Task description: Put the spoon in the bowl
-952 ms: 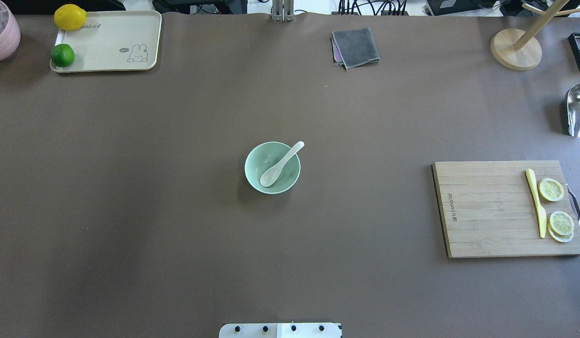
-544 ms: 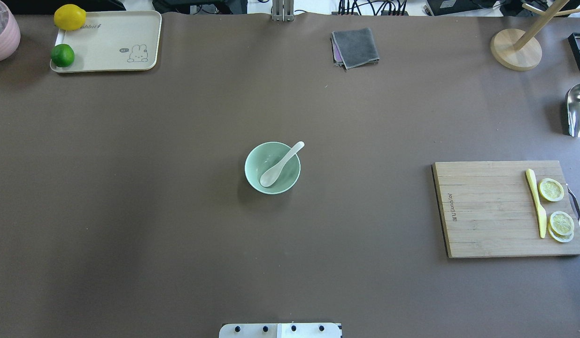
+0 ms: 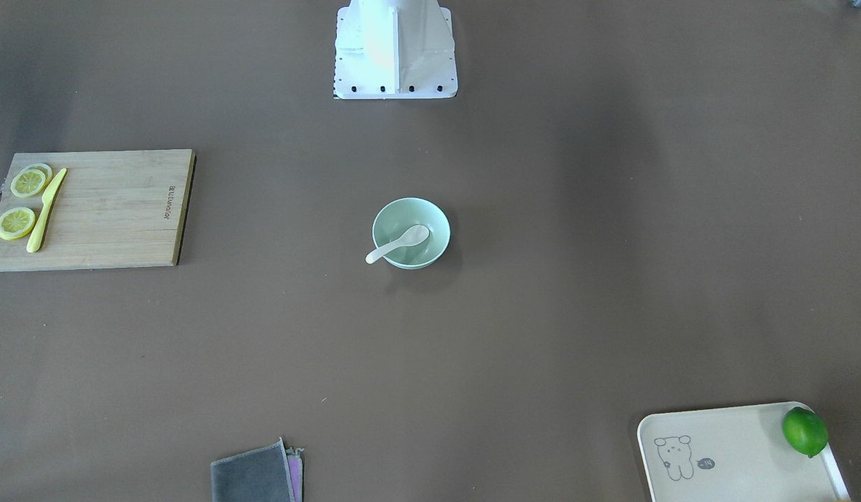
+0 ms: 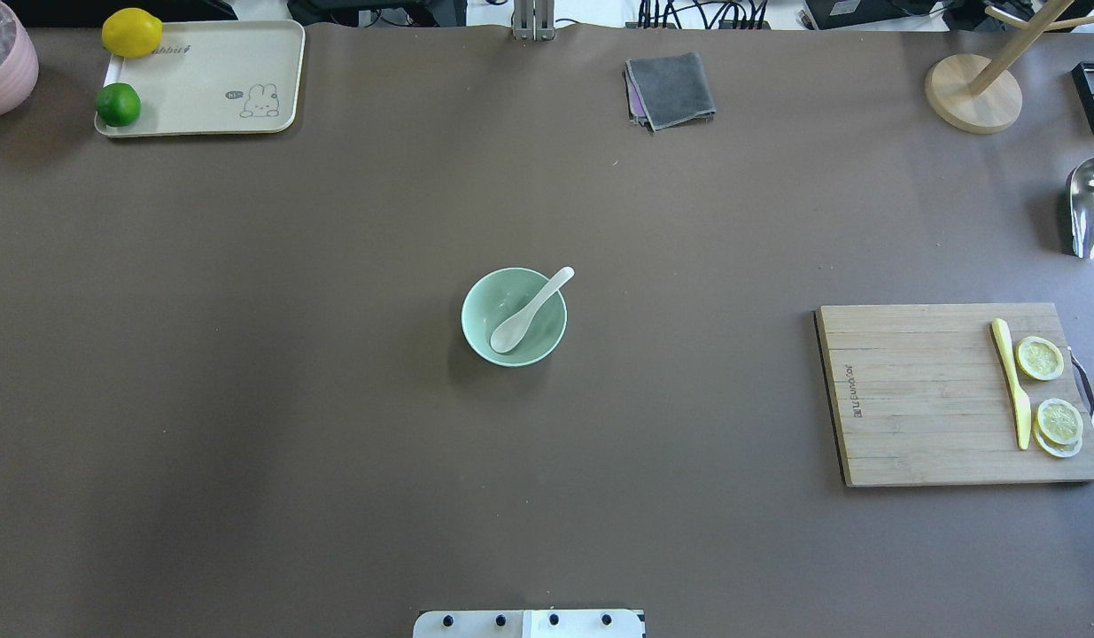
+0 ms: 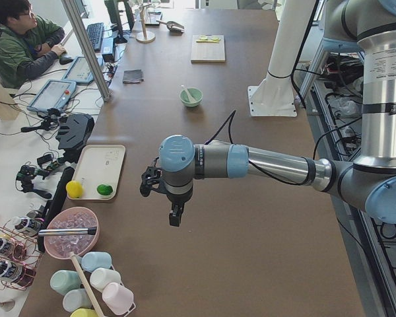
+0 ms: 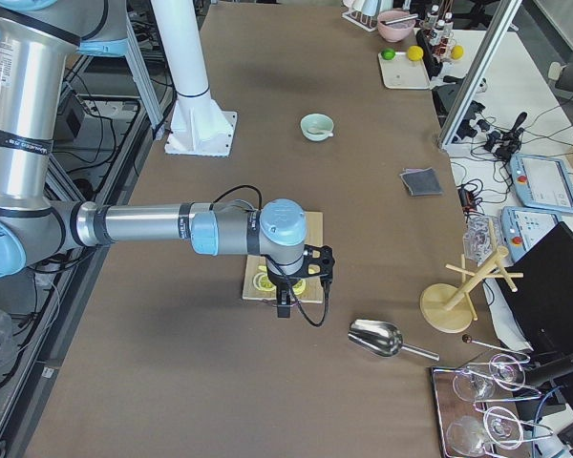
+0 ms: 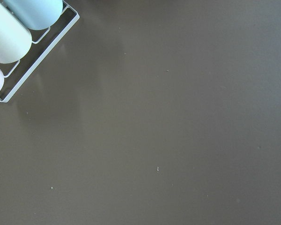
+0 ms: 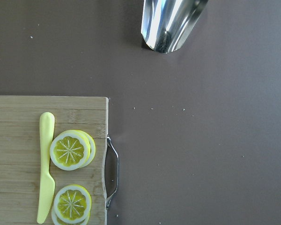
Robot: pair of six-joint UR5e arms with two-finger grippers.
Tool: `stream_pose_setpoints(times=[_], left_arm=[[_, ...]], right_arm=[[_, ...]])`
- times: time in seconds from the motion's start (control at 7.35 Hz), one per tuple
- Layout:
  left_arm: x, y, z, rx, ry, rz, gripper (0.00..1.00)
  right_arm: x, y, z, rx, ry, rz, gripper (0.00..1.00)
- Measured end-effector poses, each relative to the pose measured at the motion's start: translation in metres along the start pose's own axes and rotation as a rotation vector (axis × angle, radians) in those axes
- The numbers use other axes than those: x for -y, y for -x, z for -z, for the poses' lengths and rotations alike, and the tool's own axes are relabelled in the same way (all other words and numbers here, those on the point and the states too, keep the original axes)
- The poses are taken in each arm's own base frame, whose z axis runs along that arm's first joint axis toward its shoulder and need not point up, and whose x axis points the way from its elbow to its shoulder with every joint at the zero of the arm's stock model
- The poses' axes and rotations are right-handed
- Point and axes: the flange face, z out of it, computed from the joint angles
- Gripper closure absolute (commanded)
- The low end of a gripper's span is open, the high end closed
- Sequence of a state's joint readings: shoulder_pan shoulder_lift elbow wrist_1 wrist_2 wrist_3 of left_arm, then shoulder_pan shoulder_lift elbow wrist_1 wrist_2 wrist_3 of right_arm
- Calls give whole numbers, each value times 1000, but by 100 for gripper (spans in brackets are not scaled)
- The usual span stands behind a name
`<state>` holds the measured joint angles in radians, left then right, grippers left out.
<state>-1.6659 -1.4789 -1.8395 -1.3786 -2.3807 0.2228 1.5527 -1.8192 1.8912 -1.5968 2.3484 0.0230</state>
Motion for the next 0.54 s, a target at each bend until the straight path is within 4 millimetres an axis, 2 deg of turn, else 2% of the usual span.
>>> stream_pose_setpoints(times=[0.54], left_arm=[[-25,8,-13,9,-40,-43,1]], right_arm=[[1,2,0,3,-2,4,0]])
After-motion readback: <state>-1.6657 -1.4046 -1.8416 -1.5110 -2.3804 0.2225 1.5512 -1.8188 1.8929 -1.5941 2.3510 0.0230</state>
